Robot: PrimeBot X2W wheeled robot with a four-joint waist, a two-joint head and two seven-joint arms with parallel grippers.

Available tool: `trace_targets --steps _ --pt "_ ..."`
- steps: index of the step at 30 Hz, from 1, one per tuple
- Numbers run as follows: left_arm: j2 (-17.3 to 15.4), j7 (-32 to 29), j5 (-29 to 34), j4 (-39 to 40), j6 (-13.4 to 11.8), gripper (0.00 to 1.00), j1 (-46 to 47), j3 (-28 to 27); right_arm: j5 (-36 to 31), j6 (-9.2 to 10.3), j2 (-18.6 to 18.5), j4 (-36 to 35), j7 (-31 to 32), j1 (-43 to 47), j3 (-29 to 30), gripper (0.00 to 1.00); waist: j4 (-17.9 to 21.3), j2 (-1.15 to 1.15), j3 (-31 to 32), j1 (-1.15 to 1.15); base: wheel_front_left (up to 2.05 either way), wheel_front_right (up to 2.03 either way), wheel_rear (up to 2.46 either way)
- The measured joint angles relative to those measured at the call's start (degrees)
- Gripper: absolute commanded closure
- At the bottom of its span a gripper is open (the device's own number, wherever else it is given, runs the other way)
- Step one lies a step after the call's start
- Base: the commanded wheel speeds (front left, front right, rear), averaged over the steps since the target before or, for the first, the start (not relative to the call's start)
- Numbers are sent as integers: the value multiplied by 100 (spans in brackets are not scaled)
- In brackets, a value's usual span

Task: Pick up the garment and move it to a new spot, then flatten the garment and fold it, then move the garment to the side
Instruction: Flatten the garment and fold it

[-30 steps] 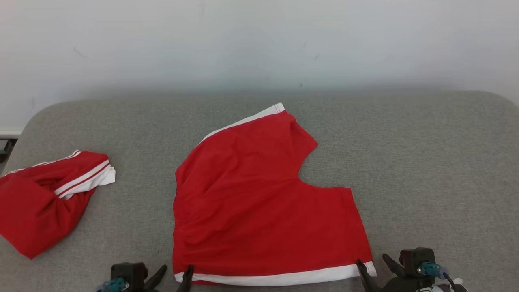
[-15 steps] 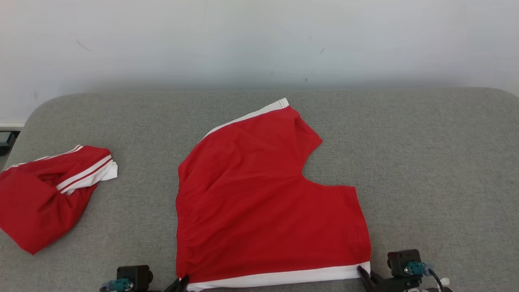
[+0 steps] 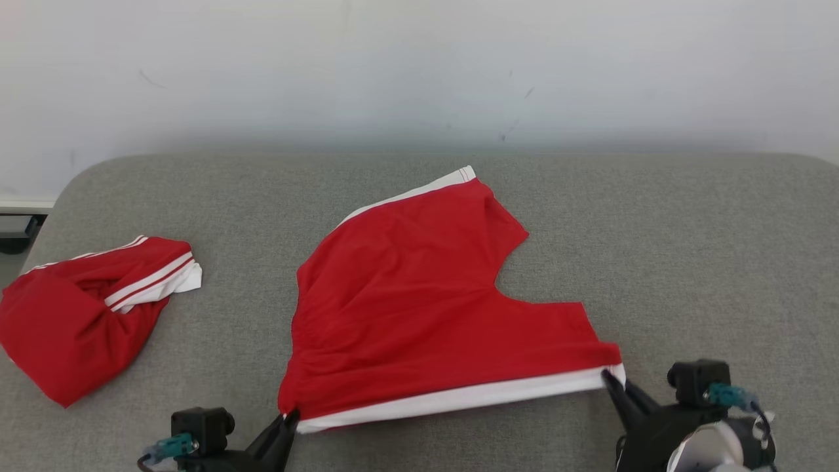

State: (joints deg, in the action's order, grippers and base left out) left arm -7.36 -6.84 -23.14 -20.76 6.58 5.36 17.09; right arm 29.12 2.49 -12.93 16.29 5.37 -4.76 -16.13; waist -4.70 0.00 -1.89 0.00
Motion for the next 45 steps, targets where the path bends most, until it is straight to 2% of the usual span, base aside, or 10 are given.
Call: trace_targets --steps 5,11,14,19,31,40,45 --pt "80 -77 -366 226 51 100 156 -94 9 -152 -249 -155 120 -497 37 100 -47 0 26 0 0 0 0" --pt "44 -402 -708 281 52 100 761 -168 -45 -330 -364 -80 499 -1468 -76 100 -130 0 -71 0 0 0 0" --pt "-8 -594 -750 176 54 100 1024 -167 -49 -432 -353 108 733 -2005 -143 100 -166 0 -178 0 0 0 0" --pt "81 -892 -1124 -115 56 100 1653 -247 -49 -548 -333 678 1111 -2816 -230 100 -251 0 -401 1 0 0 0" --pt "182 -1239 -1378 -803 56 100 2772 -319 -137 -638 -30 1807 1638 -4474 -426 100 -480 0 -982 1 0 0 0" --pt "382 -1252 -1463 -1294 56 100 3581 -290 -281 -654 -30 2419 1664 -5389 -428 100 -675 1 -1556 1 0 0 0" --pt "457 -1122 -1464 -1606 57 100 3928 -241 -409 -661 24 2773 1417 -5788 -466 100 -799 1 -1844 1 0 0 0"
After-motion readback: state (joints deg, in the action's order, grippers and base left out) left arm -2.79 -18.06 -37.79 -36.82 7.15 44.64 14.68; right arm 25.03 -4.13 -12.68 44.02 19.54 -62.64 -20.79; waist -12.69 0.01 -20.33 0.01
